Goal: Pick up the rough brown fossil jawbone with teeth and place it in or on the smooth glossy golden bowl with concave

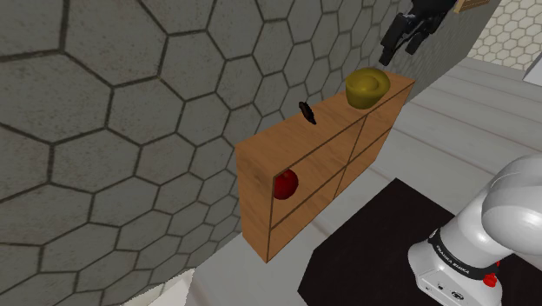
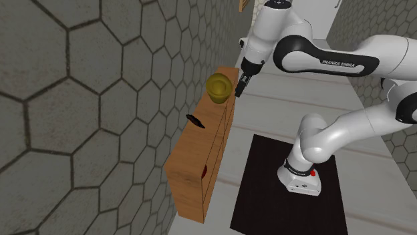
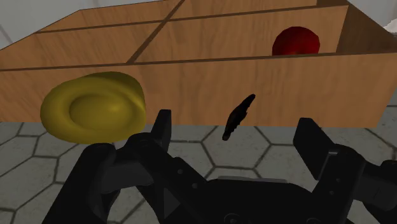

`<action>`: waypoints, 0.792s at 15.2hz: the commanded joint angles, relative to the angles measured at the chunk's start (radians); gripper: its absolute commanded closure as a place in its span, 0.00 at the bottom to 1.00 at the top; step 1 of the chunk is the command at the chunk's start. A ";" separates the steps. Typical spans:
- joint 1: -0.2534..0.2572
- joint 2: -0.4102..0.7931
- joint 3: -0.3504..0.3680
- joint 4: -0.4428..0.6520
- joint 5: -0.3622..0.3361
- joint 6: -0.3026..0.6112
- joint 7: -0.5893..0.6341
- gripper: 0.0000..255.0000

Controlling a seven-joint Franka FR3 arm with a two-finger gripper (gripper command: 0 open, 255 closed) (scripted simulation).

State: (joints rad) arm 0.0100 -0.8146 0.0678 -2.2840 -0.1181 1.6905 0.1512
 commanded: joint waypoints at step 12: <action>-0.050 0.404 0.032 0.090 0.023 0.189 0.159 0.00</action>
State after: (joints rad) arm -0.0366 -0.4473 0.0967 -2.2073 -0.0972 1.8683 0.2942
